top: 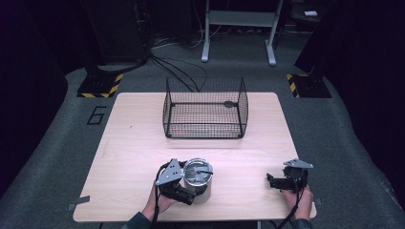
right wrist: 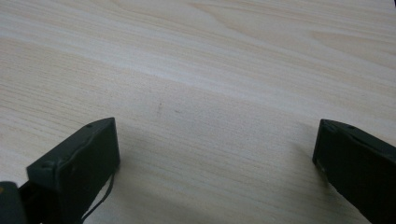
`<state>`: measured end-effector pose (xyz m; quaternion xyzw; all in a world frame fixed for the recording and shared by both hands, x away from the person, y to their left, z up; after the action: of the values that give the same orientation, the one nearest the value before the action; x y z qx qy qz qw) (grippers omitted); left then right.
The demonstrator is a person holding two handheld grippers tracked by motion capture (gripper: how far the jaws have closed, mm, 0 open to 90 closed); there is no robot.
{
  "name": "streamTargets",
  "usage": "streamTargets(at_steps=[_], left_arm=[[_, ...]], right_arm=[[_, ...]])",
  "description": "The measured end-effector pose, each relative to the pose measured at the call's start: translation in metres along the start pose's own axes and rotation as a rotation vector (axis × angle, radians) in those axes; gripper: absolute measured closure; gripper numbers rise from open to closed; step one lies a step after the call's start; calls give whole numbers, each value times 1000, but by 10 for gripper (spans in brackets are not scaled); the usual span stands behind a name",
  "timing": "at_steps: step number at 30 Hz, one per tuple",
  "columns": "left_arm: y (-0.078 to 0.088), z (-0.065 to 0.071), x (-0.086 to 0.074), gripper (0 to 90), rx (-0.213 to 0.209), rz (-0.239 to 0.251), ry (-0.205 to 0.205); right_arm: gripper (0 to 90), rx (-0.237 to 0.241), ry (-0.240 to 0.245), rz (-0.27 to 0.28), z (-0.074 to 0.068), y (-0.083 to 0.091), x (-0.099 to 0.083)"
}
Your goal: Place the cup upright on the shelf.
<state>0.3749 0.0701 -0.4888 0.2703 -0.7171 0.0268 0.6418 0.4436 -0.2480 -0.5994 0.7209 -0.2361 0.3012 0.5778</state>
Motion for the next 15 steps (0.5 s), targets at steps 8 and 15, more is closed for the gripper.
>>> streamTargets(at_steps=[8, 15], left_arm=[[2, 2, 0, 40, -15, 6, -8], [7, -7, 7, 40, 8, 29, 9]], right_arm=[[1, 0, 0, 0, 0, 0, 0], [1, 0, 1, 0, 0, 0, 0]])
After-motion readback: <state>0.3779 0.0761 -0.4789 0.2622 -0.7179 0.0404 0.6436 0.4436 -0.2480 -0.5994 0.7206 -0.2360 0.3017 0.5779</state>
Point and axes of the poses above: each handheld gripper's, and its own axes: y roughly backward along the jaws, x roughly out of its top, z roughly to its right, the point moved 10 cm from there along -y, roughly forward along the jaws, and after that the axes turned 12 degrees about -y, right-handed, at the moved point
